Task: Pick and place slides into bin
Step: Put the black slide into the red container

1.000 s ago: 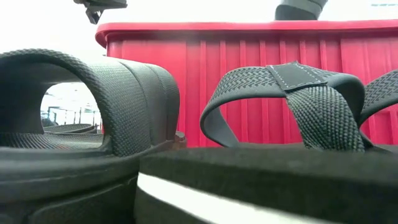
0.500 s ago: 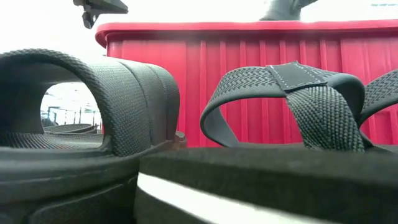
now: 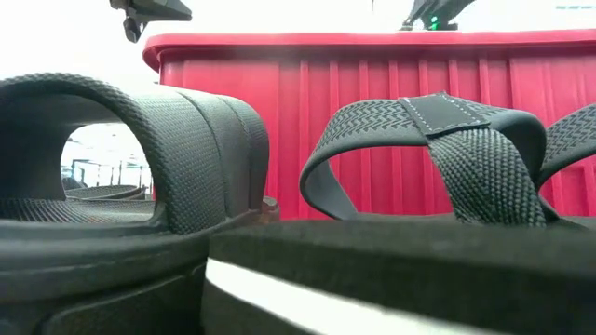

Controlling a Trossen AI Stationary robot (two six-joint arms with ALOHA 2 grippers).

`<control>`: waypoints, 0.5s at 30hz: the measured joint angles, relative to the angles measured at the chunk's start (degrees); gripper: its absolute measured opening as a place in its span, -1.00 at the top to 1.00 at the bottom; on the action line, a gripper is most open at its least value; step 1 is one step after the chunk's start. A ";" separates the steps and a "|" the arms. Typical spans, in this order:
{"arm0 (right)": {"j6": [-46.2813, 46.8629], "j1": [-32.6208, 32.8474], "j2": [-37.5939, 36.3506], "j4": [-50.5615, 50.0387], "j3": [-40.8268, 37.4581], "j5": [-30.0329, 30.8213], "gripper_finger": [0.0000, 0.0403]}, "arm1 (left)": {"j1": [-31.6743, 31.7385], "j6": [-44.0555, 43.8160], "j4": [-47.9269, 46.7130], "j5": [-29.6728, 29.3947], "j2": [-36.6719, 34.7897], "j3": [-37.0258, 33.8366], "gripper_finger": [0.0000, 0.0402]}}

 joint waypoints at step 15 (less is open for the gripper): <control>-3.28 -4.85 13.07 -0.68 0.96 -1.70 0.99 | -0.02 3.70 -0.15 0.00 0.00 0.00 0.87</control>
